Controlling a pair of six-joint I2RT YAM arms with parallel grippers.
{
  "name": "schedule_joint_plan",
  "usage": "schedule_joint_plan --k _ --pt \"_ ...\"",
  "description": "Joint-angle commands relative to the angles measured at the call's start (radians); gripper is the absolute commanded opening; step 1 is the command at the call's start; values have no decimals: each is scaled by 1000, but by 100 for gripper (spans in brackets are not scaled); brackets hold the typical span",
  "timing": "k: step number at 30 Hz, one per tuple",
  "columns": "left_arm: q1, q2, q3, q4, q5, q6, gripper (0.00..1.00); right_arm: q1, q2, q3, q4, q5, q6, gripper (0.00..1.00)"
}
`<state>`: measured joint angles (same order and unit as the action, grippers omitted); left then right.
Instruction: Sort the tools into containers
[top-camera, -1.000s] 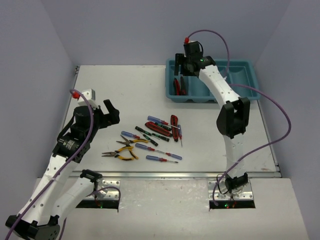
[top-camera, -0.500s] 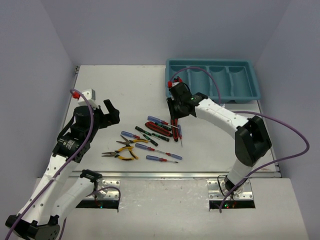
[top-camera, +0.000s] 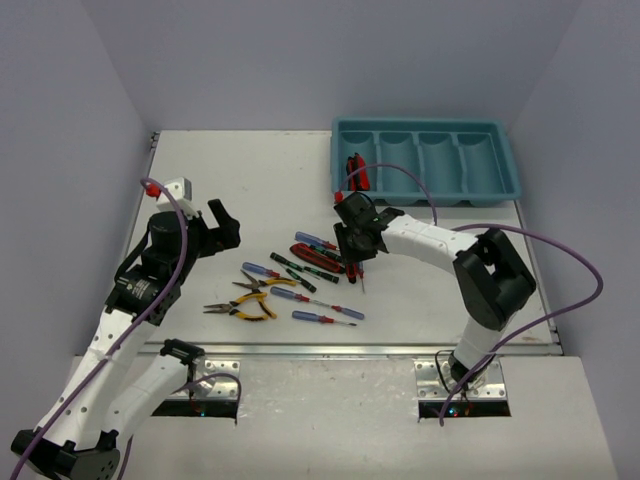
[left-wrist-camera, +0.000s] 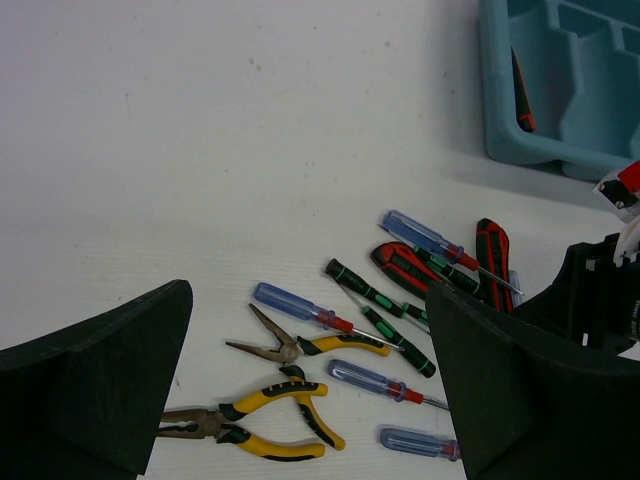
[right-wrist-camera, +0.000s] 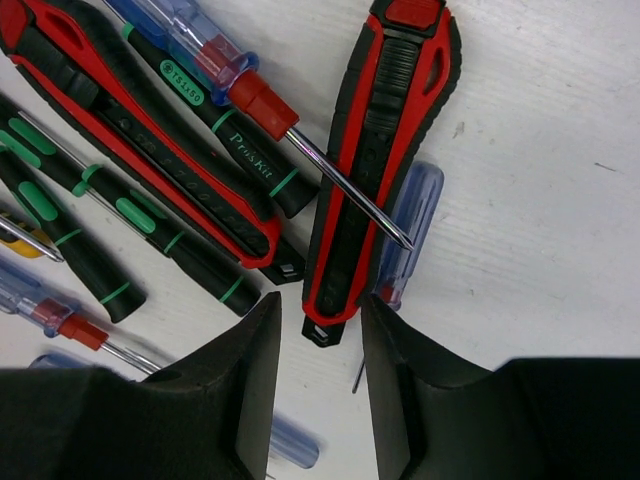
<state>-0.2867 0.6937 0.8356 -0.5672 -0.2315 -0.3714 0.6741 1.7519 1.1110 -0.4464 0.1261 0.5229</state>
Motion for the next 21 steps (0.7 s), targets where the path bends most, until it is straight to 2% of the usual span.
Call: schedule_joint_plan --k 1,14,21 --pt "11 -10 2 38 3 8 100 12 35 19 43 -1 25 39" --pt "11 -13 3 38 3 8 100 12 159 75 17 70 28 40" --pt "11 -12 2 38 6 8 100 12 196 87 11 72 35 54"
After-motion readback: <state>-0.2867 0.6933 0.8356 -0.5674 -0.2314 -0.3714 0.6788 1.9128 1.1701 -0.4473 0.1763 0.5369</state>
